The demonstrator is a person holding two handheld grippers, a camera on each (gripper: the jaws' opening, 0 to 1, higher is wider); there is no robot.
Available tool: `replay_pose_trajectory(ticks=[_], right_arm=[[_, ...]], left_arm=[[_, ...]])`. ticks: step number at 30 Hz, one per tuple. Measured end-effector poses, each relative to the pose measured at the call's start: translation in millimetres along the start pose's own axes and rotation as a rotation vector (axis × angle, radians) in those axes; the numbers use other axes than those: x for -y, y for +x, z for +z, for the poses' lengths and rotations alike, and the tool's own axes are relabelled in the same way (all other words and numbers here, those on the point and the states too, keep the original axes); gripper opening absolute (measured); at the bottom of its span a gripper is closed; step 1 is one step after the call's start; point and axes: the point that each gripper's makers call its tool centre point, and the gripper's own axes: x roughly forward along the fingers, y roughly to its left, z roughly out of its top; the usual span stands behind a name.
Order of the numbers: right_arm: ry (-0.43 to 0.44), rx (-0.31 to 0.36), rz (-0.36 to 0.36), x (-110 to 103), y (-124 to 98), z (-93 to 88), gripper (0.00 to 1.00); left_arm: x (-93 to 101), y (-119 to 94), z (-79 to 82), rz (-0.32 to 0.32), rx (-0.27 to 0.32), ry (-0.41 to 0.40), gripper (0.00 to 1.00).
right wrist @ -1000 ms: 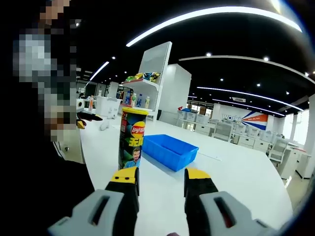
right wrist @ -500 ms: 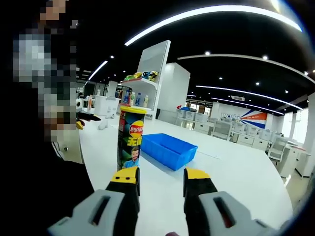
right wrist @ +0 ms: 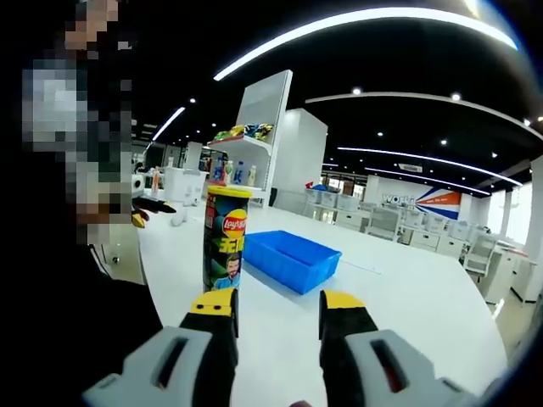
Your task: Open the lid of the chip container on the table, take out the chips, place them into the box in front of the container, and close the lid
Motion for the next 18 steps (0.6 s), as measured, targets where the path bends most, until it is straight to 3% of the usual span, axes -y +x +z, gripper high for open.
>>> replay_pose_trajectory(ticks=[18], right_arm=[[0.004, 0.011, 0.021, -6, 1, -1.7, 0.36]], left_arm=[[32.4, 40, 5.9, -0.127, -0.006, 0.036, 0.84]])
